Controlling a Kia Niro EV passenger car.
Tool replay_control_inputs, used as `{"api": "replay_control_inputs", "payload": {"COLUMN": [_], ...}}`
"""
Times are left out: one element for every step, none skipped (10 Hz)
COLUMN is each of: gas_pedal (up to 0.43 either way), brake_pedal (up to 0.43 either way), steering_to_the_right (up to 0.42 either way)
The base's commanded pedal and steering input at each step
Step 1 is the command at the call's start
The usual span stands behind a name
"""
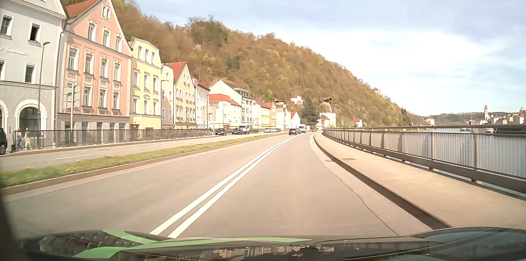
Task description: Follow the waypoints while adhering to traffic rules and regulations
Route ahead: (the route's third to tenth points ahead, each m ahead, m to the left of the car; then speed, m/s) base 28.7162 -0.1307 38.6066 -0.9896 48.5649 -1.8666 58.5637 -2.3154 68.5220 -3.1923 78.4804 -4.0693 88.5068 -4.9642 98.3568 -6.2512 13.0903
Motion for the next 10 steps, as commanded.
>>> {"api": "replay_control_inputs", "payload": {"gas_pedal": [0.020, 0.020, 0.020, 0.047, 0.059, 0.067, 0.079, 0.079, 0.079, 0.079], "brake_pedal": [0.000, 0.000, 0.000, 0.000, 0.000, 0.000, 0.000, 0.000, 0.000, 0.000], "steering_to_the_right": [0.005, 0.005, 0.006, 0.009, 0.009, 0.009, 0.010, 0.011, 0.012, 0.013]}}
